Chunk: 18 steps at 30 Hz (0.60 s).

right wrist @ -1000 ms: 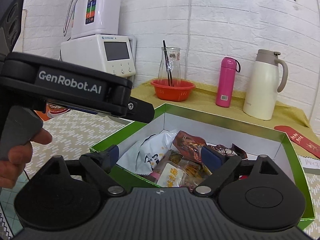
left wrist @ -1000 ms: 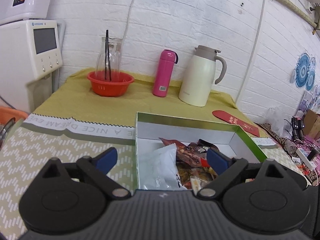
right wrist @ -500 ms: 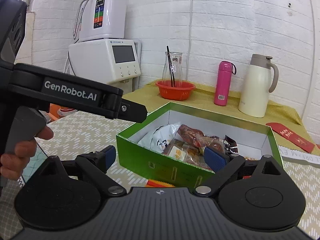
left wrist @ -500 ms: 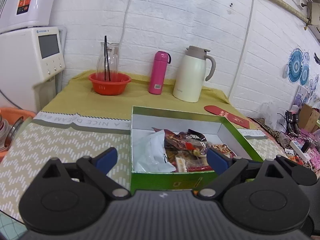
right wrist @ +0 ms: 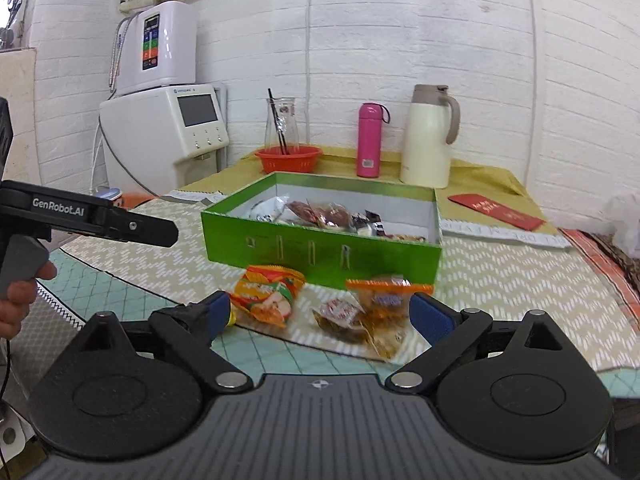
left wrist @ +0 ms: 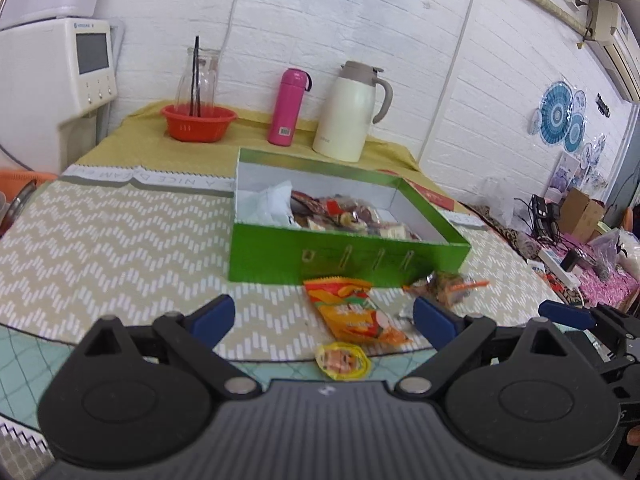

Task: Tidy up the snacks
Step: 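Grasp the brown tofu-snack bag with right tool while left tool reaches the yellow jelly cup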

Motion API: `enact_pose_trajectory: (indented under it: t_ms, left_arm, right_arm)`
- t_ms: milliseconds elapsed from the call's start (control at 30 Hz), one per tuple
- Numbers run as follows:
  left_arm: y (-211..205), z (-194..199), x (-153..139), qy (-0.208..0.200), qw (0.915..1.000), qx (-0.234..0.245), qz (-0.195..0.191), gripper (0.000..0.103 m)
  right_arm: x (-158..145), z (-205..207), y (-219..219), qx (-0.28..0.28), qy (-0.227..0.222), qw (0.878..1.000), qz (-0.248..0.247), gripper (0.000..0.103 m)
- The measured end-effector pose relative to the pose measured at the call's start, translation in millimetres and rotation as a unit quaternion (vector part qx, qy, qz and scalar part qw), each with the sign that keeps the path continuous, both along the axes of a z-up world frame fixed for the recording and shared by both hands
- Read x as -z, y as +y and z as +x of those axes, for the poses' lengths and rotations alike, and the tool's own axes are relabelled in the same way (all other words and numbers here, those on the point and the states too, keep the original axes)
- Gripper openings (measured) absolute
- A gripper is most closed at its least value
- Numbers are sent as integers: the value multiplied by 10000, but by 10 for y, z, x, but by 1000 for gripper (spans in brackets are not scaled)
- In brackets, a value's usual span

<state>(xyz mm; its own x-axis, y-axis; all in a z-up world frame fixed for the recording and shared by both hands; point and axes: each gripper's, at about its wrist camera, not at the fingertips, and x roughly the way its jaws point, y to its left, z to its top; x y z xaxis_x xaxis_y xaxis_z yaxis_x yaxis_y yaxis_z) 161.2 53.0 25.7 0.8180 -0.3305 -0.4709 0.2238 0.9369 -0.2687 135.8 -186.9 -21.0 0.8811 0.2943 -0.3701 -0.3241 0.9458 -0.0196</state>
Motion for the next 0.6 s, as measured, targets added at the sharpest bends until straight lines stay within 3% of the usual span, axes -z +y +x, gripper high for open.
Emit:
enact_pose_trajectory:
  t_ms: [200,467,600]
  left_arm:
    - [-178,-144,278,211,9994,237,157,94]
    - [-179,-113,380,394,9990,228,23,94]
    - [-190,-39,396,444,9988,187,58,94]
  right_arm:
    - [297,16,-138,193,454,9985,254,103]
    - [324,393,-137,135,454,9987,-165,103]
    - [337,576,-139,119,550,9979,-305,96]
